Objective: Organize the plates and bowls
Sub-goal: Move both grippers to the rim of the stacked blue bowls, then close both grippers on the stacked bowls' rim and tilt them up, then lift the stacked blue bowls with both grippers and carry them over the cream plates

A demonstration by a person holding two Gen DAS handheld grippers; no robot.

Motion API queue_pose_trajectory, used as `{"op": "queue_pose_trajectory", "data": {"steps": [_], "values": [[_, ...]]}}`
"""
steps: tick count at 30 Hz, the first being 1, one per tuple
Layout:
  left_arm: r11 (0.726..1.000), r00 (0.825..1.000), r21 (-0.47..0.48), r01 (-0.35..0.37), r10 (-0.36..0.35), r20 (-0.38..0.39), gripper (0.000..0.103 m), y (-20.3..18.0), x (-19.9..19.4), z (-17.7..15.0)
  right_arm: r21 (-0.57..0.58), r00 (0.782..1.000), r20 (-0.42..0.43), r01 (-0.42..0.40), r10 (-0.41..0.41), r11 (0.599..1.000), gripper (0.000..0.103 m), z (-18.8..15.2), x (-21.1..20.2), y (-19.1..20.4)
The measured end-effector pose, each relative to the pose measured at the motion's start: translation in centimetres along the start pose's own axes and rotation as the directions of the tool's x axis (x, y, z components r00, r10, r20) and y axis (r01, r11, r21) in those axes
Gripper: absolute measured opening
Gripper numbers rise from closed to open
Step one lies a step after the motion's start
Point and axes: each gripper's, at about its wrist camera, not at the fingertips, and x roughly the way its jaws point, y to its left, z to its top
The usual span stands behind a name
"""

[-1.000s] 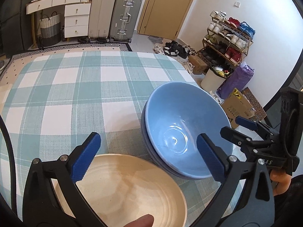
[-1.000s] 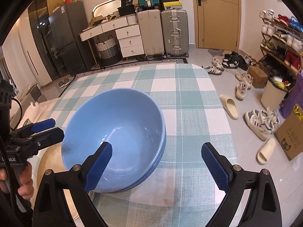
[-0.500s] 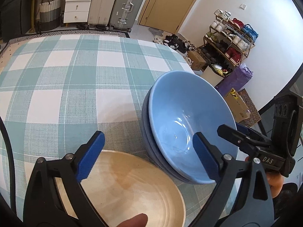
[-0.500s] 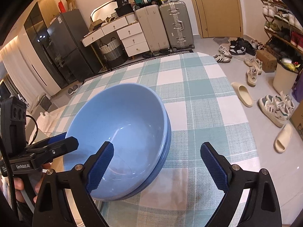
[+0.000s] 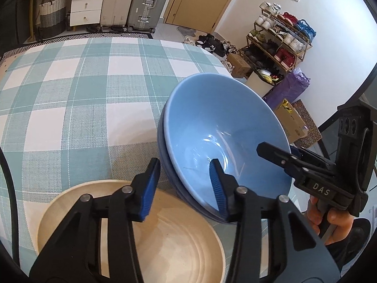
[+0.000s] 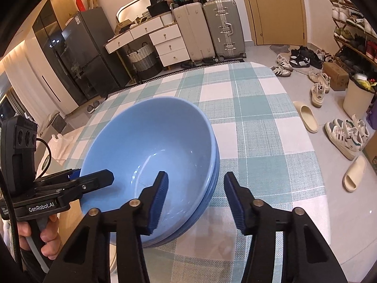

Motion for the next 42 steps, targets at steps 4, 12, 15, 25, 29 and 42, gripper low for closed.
{"op": "queue_pose_trajectory", "data": {"steps": [4,12,15,25,29,42], "values": [[1.000,1.000,0.012,-0.014,0.014,0.000,0.035,-0.4,-0.2,-0.1,-0.011,1.000,-0.001,0.018,-0.018,1.000,0.034,0.0,0.0,0.1],[0.999,0.999,0.033,-0.037,0.037,-0.006,0.033,-0.8,-0.4,-0.2,-0.014,1.000,-0.002,0.029,-0.029,0.999,0.032,-0.1,-0.2,0.2],[0.999,0.999,0.035,-0.037,0.037,-0.005,0.033,-0.8,-0.5,-0.2,-0.016,1.000,-0.002,0.031,-0.031,0.999,0.032,-0.1,-0.3,0.2],[0.997,0.999,0.063,-0.039,0.036,0.034,0.033,-1.7,-2.2,-0.3,-0.027,0.999,0.023,0.040,-0.039,0.999,0.032,0.0,-2.0,0.6],[0.997,0.998,0.073,-0.038,0.034,0.050,0.033,-2.3,-3.3,-0.3,-0.035,0.998,0.036,0.045,-0.044,0.998,0.032,0.1,-2.8,1.0],[0.994,0.993,0.100,-0.048,0.037,0.114,0.033,-4.0,-8.0,-0.9,-0.066,0.996,0.079,0.053,-0.048,0.996,0.032,0.3,-5.9,2.8]]}}
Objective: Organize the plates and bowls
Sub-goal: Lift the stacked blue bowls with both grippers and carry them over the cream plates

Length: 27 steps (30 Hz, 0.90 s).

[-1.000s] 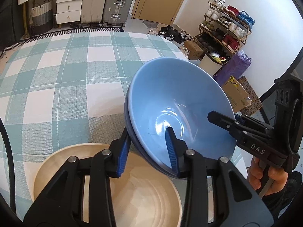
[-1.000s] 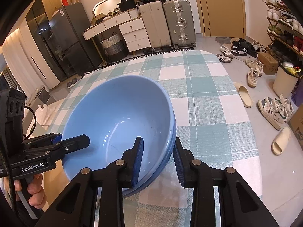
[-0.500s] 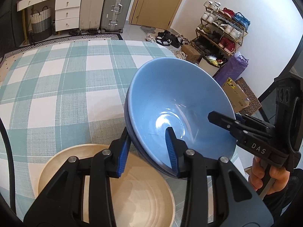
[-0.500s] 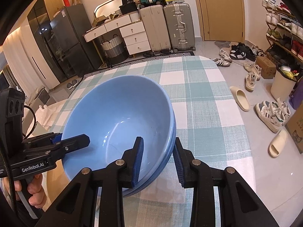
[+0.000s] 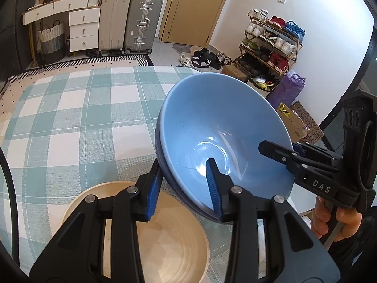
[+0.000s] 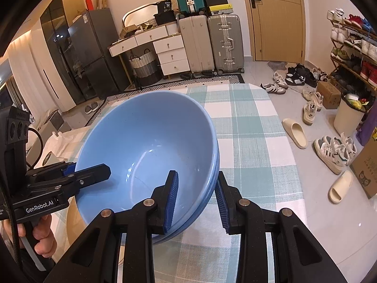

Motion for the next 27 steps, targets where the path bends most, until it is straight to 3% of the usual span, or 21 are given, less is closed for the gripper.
{"op": "queue_pose_trajectory", "data": {"steps": [13,27], "values": [[0.999,0.998,0.008,-0.031,0.030,0.052,0.033,-0.5,-6.0,-1.2,-0.029,0.999,0.030,-0.021,0.022,0.999,0.032,0.1,-2.6,2.9],[0.996,0.993,-0.018,-0.091,0.092,0.070,0.033,1.7,-11.7,-4.0,-0.064,0.996,0.036,-0.076,0.078,0.995,0.032,-0.7,-3.6,7.7]]}}
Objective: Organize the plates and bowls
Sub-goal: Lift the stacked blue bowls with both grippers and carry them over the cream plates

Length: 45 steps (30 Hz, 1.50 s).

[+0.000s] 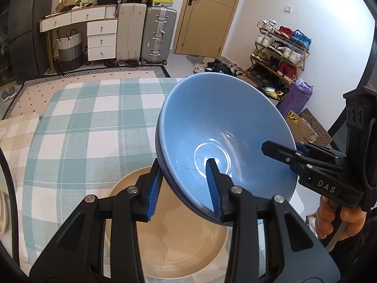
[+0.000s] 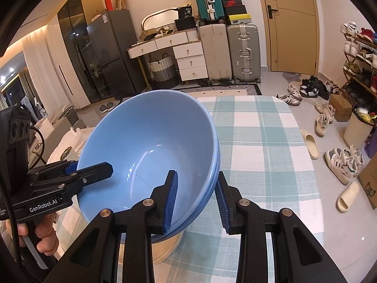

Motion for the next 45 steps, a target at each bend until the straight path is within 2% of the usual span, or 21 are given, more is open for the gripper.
{"op": "queue_pose_trajectory", "data": {"steps": [15,31,45], "values": [[0.997,0.997,-0.029,-0.074,0.074,-0.012,0.034,3.7,-2.6,-2.4,-0.031,0.998,-0.026,-0.057,0.057,0.998,0.032,-0.7,2.1,3.9],[0.990,0.991,-0.061,-0.123,0.120,-0.054,0.034,7.0,0.1,-4.5,-0.053,0.994,-0.084,-0.075,0.071,0.996,0.032,-1.8,5.4,5.6],[0.988,0.988,-0.086,-0.126,0.118,-0.098,0.034,9.6,3.6,-5.7,-0.056,0.989,-0.130,-0.073,0.065,0.996,0.032,-2.4,7.8,5.8]]}}
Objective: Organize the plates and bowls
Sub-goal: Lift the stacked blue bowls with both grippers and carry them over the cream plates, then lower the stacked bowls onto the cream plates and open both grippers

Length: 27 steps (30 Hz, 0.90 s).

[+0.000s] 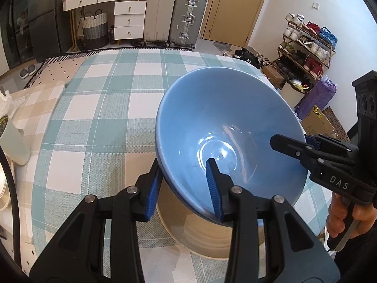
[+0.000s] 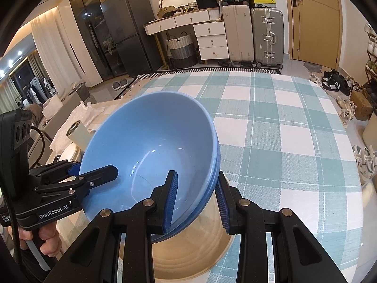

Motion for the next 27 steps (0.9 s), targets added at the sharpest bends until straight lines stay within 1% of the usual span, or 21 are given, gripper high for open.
{"op": "queue_pose_trajectory", "data": {"steps": [13,20,23,27], "values": [[1.000,1.000,0.012,0.004,-0.004,0.005,0.034,-0.2,0.6,-0.1,0.001,1.000,-0.008,-0.001,0.001,1.000,0.034,-0.2,0.7,-0.6],[1.000,1.000,0.020,0.012,-0.012,0.003,0.037,-0.6,0.8,0.3,-0.002,1.000,-0.012,0.004,-0.004,1.000,0.034,-0.3,0.8,-0.7],[1.000,1.000,0.023,0.015,-0.015,0.006,0.041,-0.6,0.8,0.4,0.003,1.000,-0.016,0.008,-0.008,1.000,0.034,-0.3,1.0,-1.0],[1.000,1.000,0.028,0.012,-0.012,0.007,0.042,-0.6,0.9,0.6,0.002,1.000,-0.017,0.009,-0.009,1.000,0.035,-0.3,0.9,-1.1]]}}
